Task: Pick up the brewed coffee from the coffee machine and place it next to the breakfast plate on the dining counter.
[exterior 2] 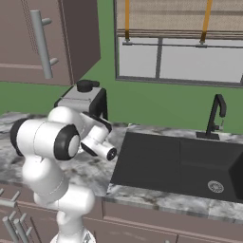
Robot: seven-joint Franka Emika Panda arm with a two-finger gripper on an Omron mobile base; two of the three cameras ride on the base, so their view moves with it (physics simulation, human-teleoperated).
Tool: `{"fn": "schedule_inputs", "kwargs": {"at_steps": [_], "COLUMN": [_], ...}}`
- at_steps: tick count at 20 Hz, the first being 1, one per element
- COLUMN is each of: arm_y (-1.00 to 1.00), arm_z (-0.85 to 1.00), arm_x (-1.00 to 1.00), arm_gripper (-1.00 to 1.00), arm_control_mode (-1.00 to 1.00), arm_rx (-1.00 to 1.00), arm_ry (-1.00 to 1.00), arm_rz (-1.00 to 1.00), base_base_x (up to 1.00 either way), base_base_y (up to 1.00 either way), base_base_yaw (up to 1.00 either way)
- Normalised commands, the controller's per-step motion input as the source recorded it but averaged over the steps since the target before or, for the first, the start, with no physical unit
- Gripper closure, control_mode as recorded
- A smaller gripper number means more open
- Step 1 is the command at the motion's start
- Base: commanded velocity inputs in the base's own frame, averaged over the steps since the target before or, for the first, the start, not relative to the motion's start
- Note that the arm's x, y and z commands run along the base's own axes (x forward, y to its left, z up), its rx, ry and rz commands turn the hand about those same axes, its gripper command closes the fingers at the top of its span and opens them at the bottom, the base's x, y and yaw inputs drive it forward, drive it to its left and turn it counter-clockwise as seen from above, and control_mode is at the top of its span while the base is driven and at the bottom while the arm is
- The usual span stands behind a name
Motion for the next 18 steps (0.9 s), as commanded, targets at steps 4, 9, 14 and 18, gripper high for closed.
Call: {"fn": "schedule_inputs", "kwargs": {"at_steps": [4, 9, 14, 18], "arm_y": [-0.05, -0.19, -0.42, -0.55], "arm_z": [0.00, 0.00, 0.00, 0.13], "arm_x": [-0.34, -0.31, -0.27, -0.28], "arm_gripper": [1.00, 1.00, 1.00, 1.00], "arm_control_mode": [-1.00, -1.00, -1.00, -1.00], "arm_rx": [0.00, 0.00, 0.00, 0.00], "arm_ry": [0.00, -0.02, -0.01, 0.00], "arm_rz": [0.00, -0.03, -0.05, -0.06], "base_base_x": [0.00, 0.00, 0.00, 0.00], "base_base_y": [0.00, 0.00, 0.00, 0.00], "base_base_yaw": [0.00, 0.00, 0.00, 0.00]}}
